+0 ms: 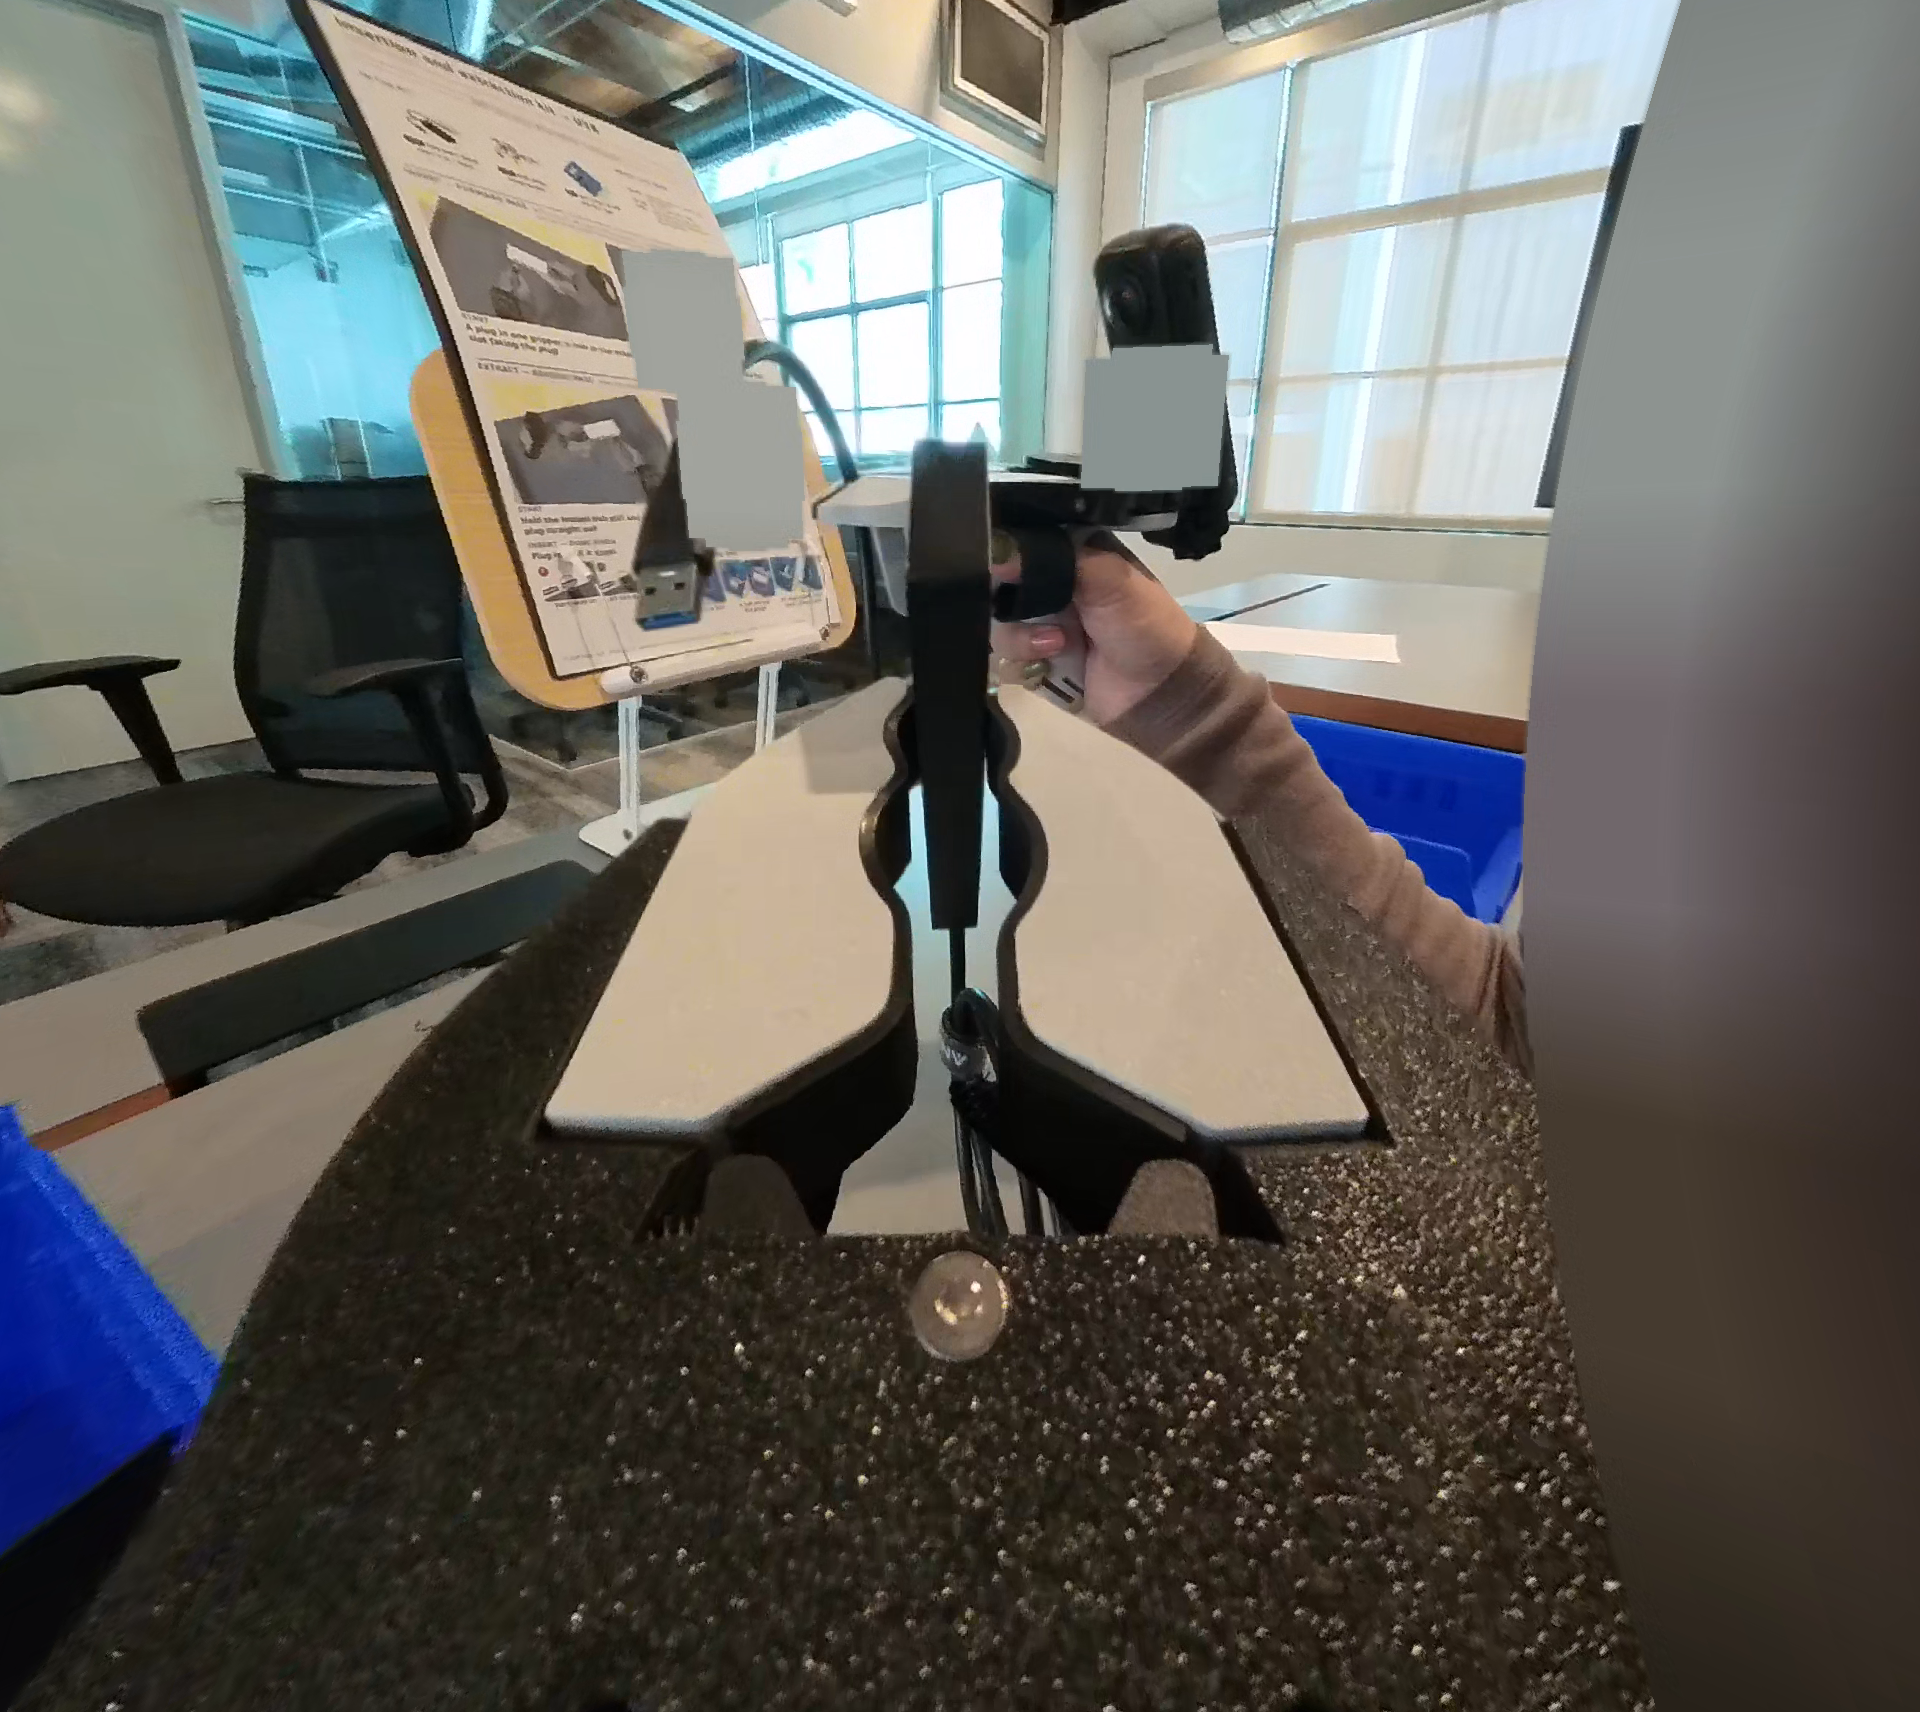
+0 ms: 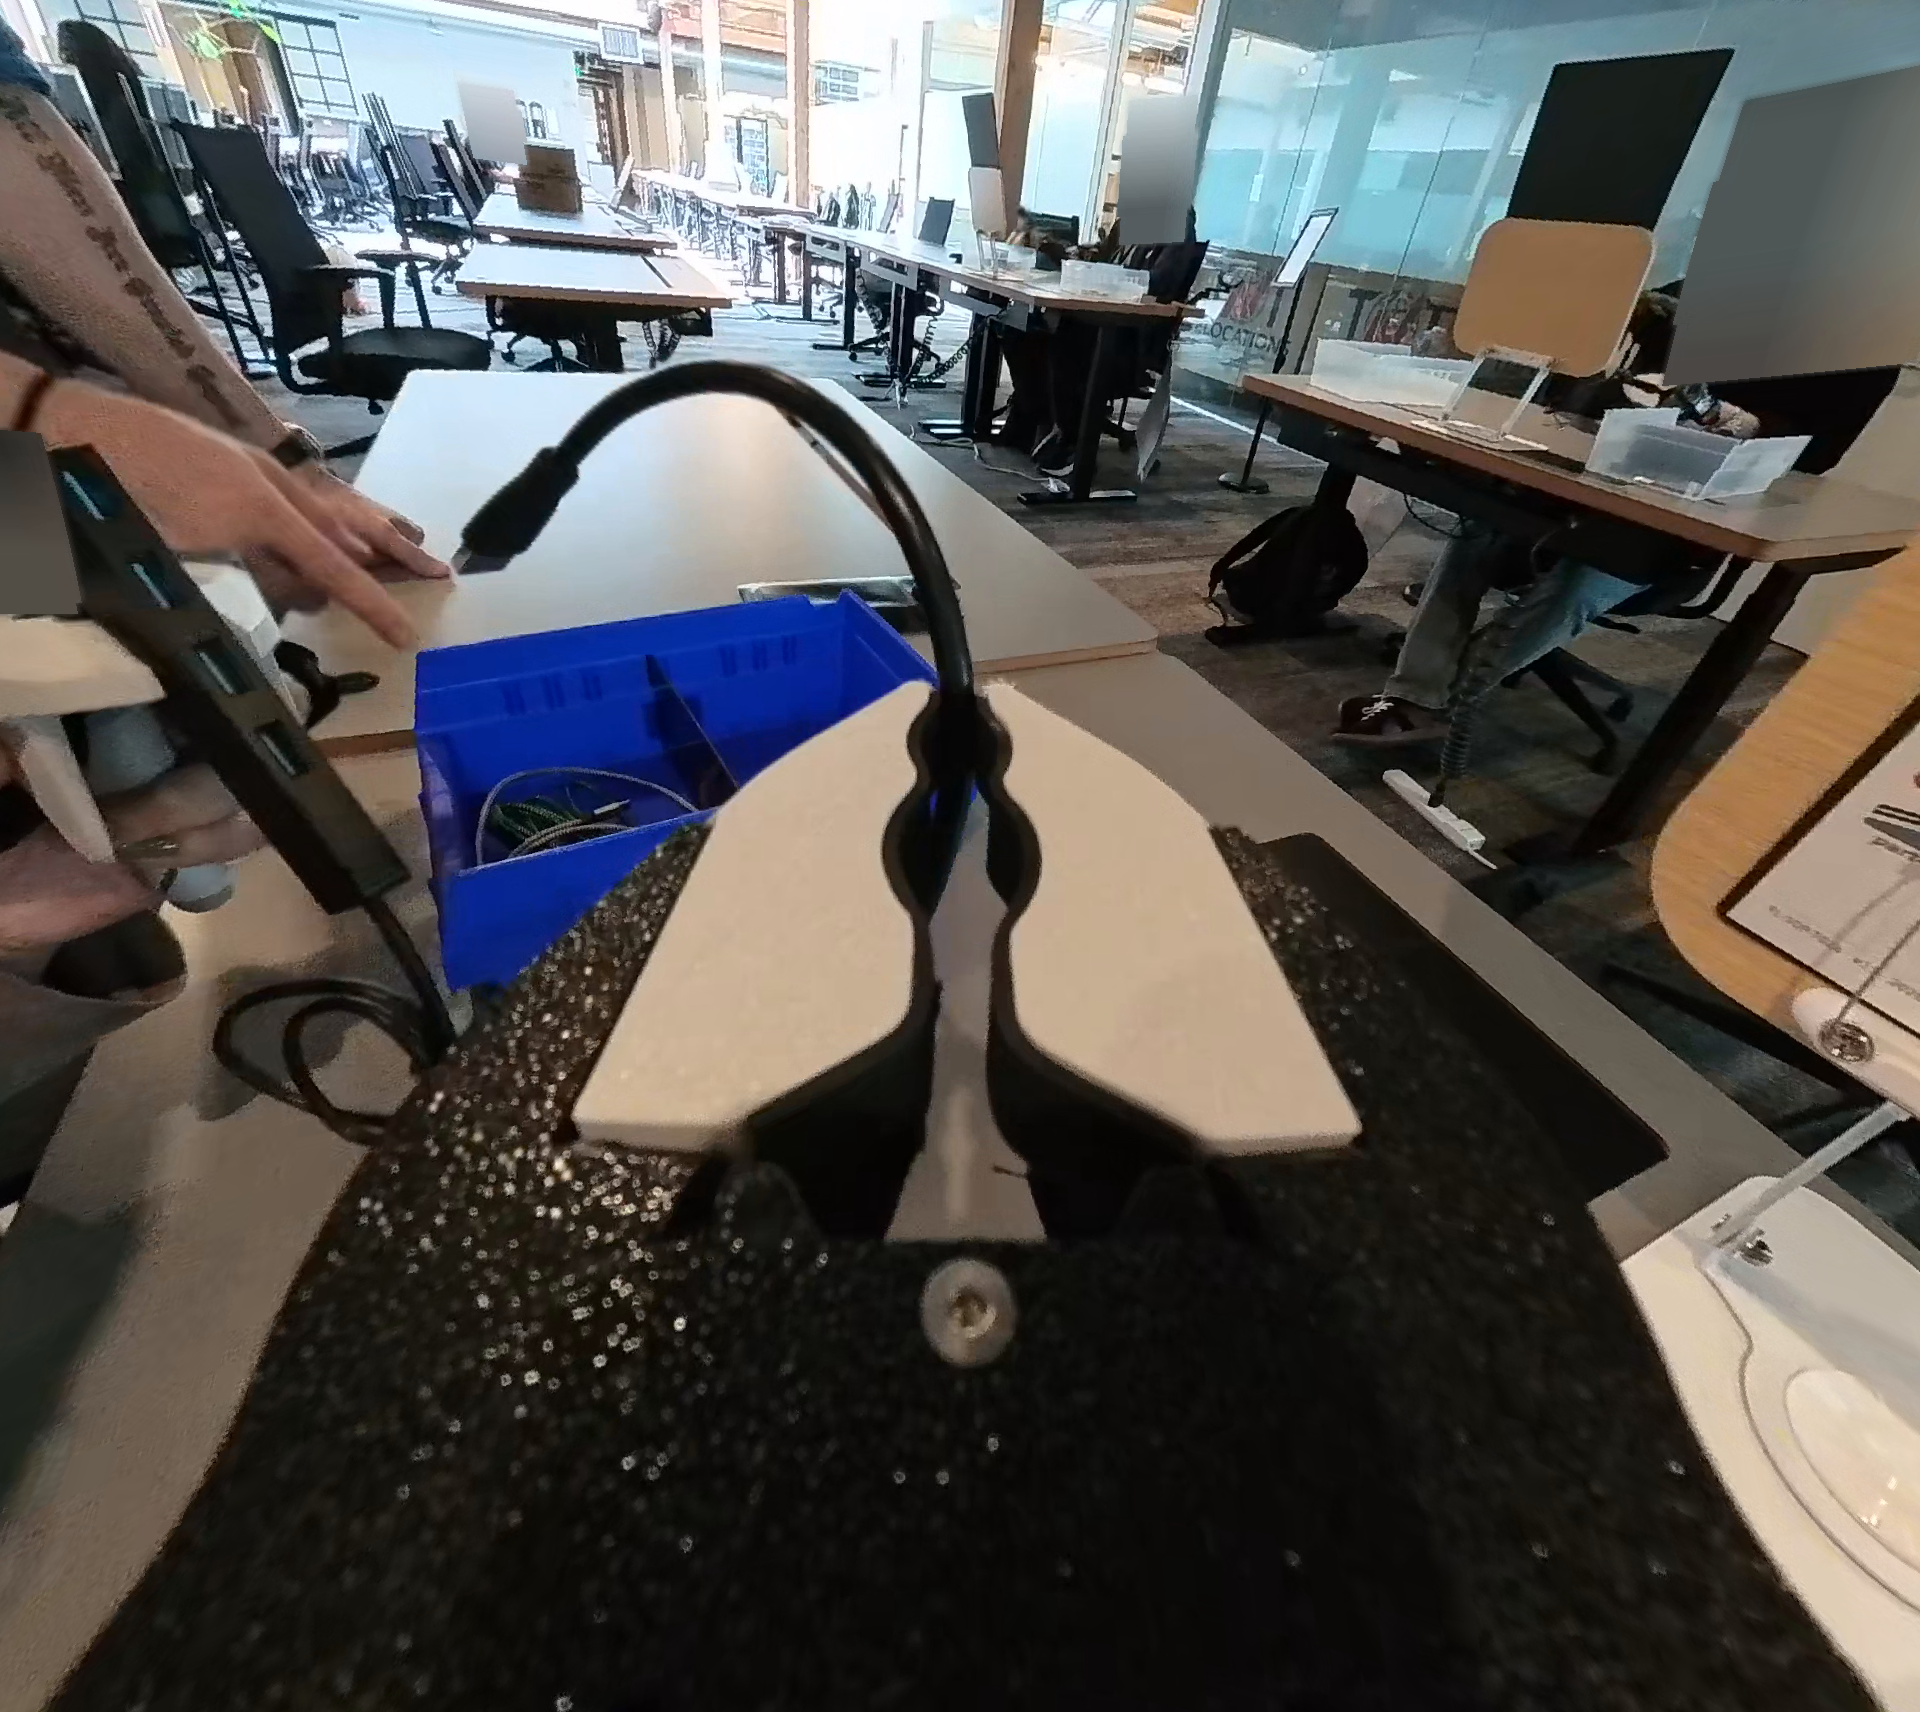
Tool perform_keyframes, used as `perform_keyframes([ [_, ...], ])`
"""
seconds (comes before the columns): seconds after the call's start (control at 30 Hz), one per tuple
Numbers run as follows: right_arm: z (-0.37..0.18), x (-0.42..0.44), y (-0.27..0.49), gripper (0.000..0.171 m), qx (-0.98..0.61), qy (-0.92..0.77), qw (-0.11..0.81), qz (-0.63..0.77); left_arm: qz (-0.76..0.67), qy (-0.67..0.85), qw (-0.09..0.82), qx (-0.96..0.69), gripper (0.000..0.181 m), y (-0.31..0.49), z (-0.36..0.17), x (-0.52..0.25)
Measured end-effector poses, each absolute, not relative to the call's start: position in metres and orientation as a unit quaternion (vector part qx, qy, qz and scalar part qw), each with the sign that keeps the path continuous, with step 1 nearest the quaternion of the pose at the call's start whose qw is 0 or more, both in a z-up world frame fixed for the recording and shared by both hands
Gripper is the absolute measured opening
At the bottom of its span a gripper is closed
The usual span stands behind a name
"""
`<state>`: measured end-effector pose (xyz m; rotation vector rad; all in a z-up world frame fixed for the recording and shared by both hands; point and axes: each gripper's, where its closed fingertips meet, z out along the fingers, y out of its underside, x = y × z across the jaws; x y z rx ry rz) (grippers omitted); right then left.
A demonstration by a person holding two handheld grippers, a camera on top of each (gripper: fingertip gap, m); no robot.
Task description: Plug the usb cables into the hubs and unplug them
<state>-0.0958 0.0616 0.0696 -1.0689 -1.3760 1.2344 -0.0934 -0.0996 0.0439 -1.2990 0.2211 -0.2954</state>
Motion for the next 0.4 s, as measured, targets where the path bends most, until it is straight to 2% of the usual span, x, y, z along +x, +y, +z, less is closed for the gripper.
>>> perform_keyframes([
  [0.4, 0.059, -0.098, 0.075, 0.004, -0.462, -0.565, 0.478, 0.489, -0.110, 0.122, 0.753, -0.637, 0.011, -0.059, 0.011, -0.040],
])
